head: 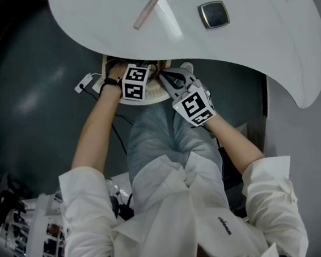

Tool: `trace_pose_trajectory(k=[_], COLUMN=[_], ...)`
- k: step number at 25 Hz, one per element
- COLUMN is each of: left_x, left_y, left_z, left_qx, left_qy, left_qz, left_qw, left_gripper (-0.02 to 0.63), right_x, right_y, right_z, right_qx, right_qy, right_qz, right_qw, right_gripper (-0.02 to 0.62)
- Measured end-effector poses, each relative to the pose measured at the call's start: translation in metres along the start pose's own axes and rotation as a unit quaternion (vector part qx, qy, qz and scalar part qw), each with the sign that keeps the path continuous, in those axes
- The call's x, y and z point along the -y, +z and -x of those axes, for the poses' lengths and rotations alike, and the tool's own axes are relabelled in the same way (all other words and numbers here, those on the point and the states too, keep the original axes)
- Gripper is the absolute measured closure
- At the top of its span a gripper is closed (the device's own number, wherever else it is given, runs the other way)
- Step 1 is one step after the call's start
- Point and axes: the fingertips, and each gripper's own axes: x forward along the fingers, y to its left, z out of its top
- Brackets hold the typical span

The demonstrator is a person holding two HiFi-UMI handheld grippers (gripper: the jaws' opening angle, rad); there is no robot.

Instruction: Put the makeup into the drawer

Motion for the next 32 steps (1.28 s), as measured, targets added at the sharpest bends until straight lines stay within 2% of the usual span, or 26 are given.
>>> trace_pose_trajectory(k=[18, 23, 27, 30, 32], left_x=[0.002, -0.002, -0.003, 0.002, 0.005], left_y=[-0.009, 0.005, 0.027, 0.049, 0.068], left_z=[-0.01, 0.018, 0.066, 0.107, 0.136], left_qx=[-0.023, -0.008, 0.013, 0.034, 0.055], left_qy=[-0.014, 0.026, 0.071, 0.105, 0.136], left_qz=[0.001, -0.033, -0.056, -0.053, -0.035], left_qw=[0.9996, 0.9991, 0.9958, 0.9924, 0.9885], left_gripper=[0.345, 0.367, 0.411, 0.471, 0.508], right_x=[-0.002, -0.006, -0.004, -0.004, -0.002], right_y=[0.002, 0.017, 0.054, 0.085, 0.103], right_z=[0.008, 0.024, 0.056, 0.09, 0.115], right_qx=[0.007, 0.031, 0.069, 0.096, 0.117], right_qy=[-0.009, -0.017, -0.033, -0.047, -0.06], right_qz=[-0.015, -0.011, -0.012, -0.017, -0.018], right_qw=[1.0, 0.999, 0.997, 0.994, 0.991], right_gripper=[0.578, 0.578, 0.578, 0.578, 0.578])
